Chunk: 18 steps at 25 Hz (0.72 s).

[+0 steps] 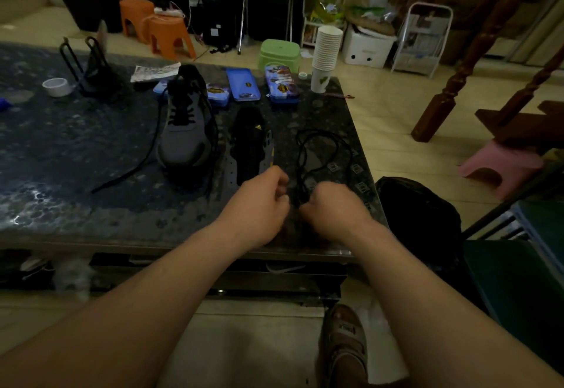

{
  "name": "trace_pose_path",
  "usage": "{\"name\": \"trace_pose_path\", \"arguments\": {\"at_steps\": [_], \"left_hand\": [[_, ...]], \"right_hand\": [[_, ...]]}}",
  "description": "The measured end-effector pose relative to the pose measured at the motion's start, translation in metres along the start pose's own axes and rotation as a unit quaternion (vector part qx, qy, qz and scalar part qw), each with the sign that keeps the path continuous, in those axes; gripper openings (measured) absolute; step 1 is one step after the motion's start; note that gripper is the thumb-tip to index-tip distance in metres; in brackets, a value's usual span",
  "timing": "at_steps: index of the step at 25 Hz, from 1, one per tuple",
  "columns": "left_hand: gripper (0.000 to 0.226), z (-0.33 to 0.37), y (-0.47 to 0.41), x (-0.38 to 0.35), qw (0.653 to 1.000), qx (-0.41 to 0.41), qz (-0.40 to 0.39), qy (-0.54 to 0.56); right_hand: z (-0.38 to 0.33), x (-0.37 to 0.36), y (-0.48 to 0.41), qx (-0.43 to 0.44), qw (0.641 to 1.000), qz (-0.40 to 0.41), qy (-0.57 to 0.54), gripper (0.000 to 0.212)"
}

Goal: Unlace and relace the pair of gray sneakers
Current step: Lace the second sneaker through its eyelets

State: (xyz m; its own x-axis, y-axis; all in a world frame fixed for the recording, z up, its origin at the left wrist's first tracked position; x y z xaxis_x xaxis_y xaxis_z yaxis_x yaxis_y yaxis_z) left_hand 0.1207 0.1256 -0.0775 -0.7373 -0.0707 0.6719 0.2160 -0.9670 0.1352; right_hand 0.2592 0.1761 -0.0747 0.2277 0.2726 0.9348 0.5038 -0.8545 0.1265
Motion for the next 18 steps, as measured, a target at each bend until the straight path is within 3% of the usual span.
{"name": "trace_pose_path", "arguments": {"at_steps": [2,4,6,9,12,18], "left_hand": [[0.052,0.018,0.006,-0.001,0.990,-0.120,0.005,-0.073],[0.041,0.032,0.012,-0.009,0.987,-0.151,-0.023,-0.050],[0.013,0.030,0.012,-0.018,0.994,-0.105,-0.031,0.016],[0.018,0.016,0.006,-0.020,0.975,0.027,-0.062,0.209],[0.025,0.017,0.000,-0.011,0.946,0.047,-0.073,0.311],[0.026,0.017,-0.013,-0.001,0.939,0.055,-0.066,0.333]], "right_hand": [[-0.004,0.026,0.016,0.059,0.997,-0.001,-0.040,0.020],[0.001,0.044,0.033,0.084,0.990,0.017,-0.116,0.012],[0.014,0.049,0.038,0.050,0.959,0.068,-0.270,0.004],[0.022,0.030,0.031,-0.035,0.852,0.117,-0.509,0.014],[0.004,0.011,0.018,0.000,0.845,0.076,-0.529,0.025],[-0.008,0.011,-0.006,-0.003,0.802,0.111,-0.587,0.024]]}}
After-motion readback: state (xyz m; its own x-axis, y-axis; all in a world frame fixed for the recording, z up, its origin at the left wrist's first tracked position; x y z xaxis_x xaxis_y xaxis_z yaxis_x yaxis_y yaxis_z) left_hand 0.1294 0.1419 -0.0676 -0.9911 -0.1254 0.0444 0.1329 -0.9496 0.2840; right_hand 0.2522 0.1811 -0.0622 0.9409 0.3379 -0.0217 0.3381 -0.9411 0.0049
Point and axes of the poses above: each hand's wrist, its own y-axis away from the middle knuckle, its own x-axis out of the back of the hand, z = x × y, the point moved 5 cm from there along -y, towards the middle knuckle, and after that the axes turned 11 degrees about x, right-handed, at the moved point
